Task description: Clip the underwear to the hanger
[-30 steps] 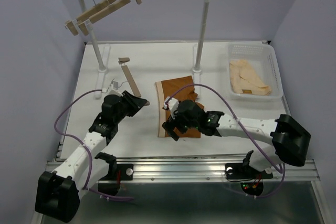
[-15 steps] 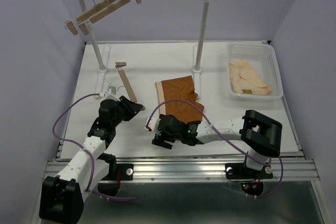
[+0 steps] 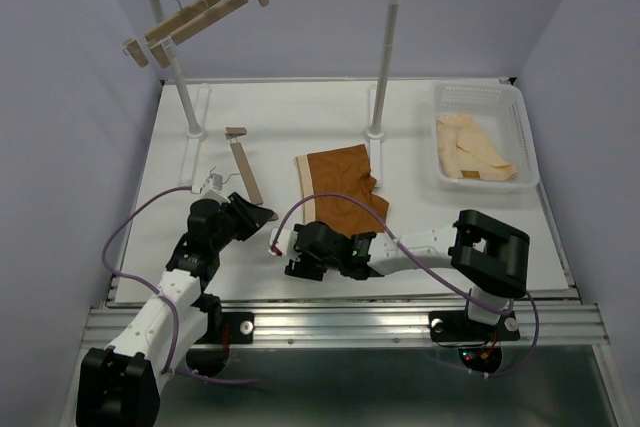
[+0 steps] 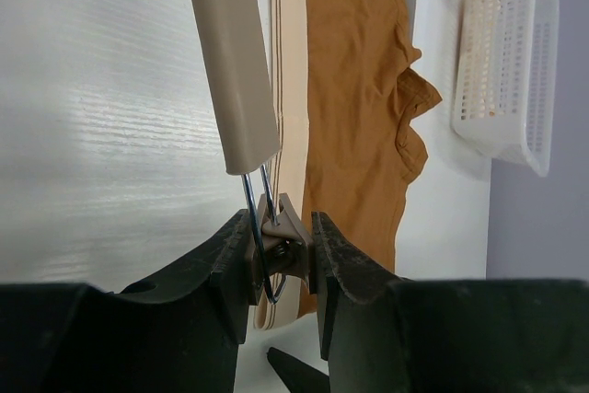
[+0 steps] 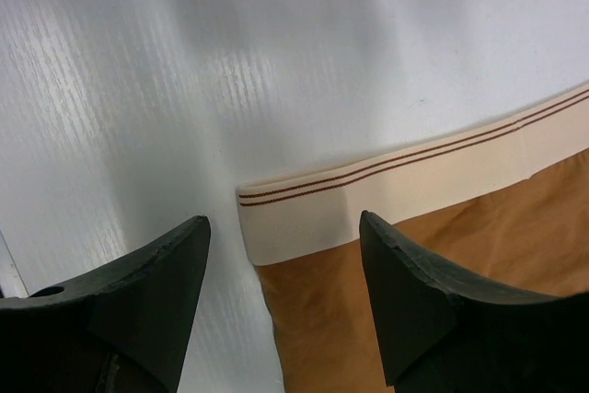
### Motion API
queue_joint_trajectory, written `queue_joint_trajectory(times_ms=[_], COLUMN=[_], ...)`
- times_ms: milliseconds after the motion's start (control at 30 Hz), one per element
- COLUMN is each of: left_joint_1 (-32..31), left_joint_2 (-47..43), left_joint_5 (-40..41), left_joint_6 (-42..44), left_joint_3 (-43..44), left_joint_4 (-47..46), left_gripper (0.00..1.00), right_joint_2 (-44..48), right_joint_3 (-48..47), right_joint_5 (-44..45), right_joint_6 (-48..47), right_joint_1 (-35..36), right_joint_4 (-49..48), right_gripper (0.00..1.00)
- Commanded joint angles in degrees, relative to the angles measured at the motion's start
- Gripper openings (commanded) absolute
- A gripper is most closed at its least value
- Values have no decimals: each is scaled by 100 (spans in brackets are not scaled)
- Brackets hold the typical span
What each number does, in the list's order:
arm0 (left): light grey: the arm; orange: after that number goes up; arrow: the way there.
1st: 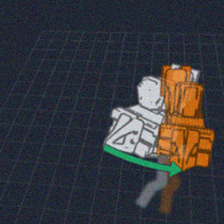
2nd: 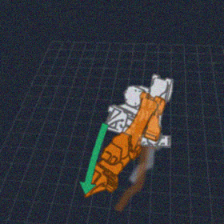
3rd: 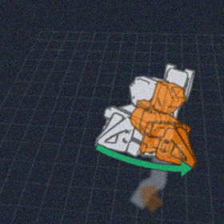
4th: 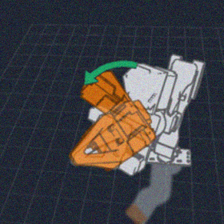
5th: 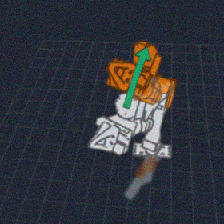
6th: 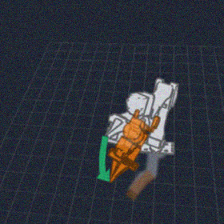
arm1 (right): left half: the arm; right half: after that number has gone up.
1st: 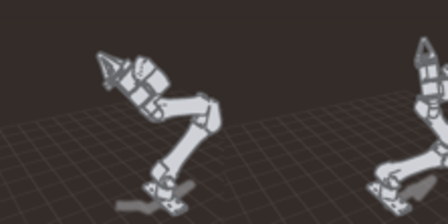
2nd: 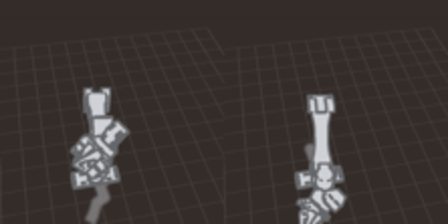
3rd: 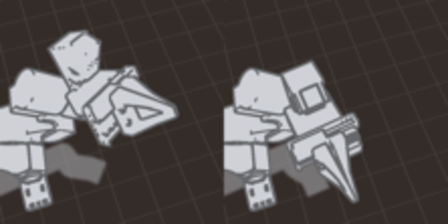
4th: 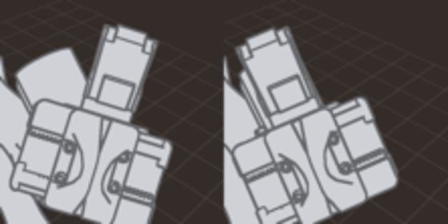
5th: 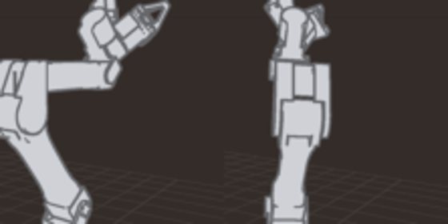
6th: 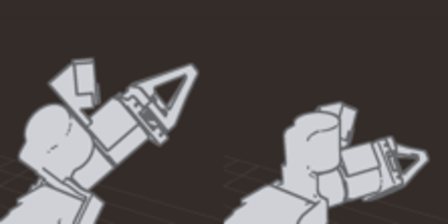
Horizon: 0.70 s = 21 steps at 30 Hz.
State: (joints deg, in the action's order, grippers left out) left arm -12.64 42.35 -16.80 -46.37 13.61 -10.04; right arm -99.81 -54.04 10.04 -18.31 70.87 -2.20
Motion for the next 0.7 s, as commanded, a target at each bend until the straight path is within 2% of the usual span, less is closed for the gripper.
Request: queue_joint_trajectory(times_ms=[0,267,400,533,667], left_joint_1=[25,25,25,25,25], left_joint_2=[-52,72,116,256,379], left_joint_5=[-113,-315,-420,-692,-965], left_joint_6=[146,155,163,93,23], left_joint_3=[-95,-86,-121,-156,-165], left_joint_4=[-296,-367,-428,-577,-630], left_gripper=[0,0,0,0,0], right_joint_2=[-188,-425,-557,-505,-101], right_joint_3=[-238,-238,-256,-230,-55], right_joint_5=[-117,15,68,77,-248], right_joint_6=[-77,117,161,169,240], right_joint_1=[50,50,50,-3,-222], right_joint_4=[-334,-325,-325,-343,-535], right_gripper=[68,56,36,3,1])
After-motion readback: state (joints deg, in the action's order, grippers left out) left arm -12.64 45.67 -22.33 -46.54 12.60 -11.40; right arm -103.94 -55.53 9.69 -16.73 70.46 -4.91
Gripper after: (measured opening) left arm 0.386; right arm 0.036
